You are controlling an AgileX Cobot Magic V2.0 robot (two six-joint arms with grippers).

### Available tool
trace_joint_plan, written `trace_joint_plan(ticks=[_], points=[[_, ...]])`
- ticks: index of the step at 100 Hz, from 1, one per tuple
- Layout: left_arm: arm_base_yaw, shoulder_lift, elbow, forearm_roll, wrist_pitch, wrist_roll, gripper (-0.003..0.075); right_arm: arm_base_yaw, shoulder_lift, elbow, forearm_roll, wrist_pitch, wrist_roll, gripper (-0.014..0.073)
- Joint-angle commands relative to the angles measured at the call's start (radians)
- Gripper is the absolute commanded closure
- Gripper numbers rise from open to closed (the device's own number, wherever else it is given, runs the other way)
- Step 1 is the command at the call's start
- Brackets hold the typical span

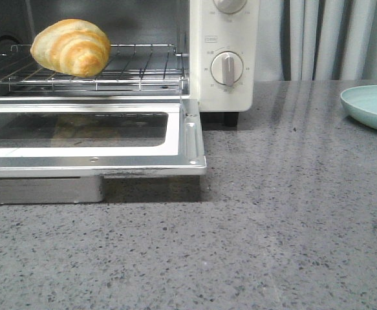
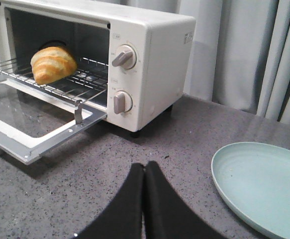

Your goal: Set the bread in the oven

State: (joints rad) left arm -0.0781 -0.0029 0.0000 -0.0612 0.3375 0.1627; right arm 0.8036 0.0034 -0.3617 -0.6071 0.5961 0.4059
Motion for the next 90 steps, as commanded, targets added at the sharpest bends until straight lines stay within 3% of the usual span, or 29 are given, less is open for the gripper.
trace_joint_plan(ticks=[1, 24, 52, 71, 90], points=[[0.002, -0.031, 0.023, -0.013, -0.050, 0.000, 0.0741, -0.010, 0.014, 0.007, -0.041, -0.074, -0.002, 0.0662], [0.002, -0.031, 0.023, -0.013, -0.050, 0.000, 0.0741, -0.165, 0.014, 0.151, 0.067, -0.206, -0.002, 0.0662], [0.002, -0.031, 0.023, -0.013, -0.050, 0.000, 0.0741, -0.524, 0.014, 0.391, 0.329, -0.519, -0.044, 0.0670], [0.002, -0.031, 0.023, -0.013, -0.050, 0.000, 0.0741, -0.700, 0.012, 0.385, 0.425, -0.408, -0.270, 0.0670], [0.002, -0.031, 0.023, -0.013, -0.050, 0.000, 0.0741, -0.721, 0.010, 0.385, 0.437, -0.309, -0.341, 0.0670]])
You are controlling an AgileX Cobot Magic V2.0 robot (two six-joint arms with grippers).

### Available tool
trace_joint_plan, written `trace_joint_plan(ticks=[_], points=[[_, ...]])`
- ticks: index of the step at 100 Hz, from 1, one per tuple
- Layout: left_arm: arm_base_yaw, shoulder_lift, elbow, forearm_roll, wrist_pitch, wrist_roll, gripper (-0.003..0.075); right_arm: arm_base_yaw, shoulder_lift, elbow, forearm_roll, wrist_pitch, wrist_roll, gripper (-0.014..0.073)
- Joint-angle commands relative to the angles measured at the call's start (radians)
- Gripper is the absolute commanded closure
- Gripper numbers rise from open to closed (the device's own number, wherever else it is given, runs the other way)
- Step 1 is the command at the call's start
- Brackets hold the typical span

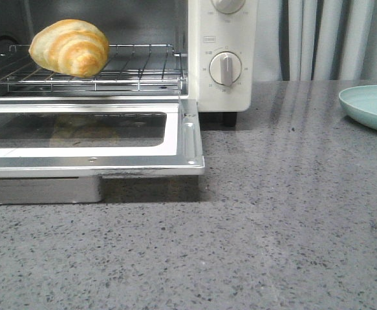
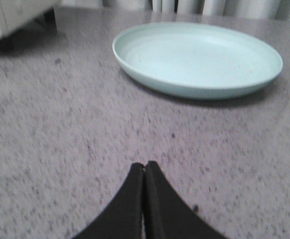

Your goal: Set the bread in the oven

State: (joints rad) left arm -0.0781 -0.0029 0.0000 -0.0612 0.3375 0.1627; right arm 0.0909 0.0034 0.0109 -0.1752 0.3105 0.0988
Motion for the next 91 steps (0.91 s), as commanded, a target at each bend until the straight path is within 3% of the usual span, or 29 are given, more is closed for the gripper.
trace_joint_plan(ticks=[1, 91], points=[[0.002, -0.031, 0.023, -0.013, -0.050, 0.000, 0.0741, -0.008, 0.010, 0.013, 0.005, -0.022, -0.034, 0.0670], [0.002, -0.031, 0.023, -0.013, -0.050, 0.000, 0.0741, -0.010, -0.033, 0.013, 0.001, -0.016, -0.035, 0.0670]])
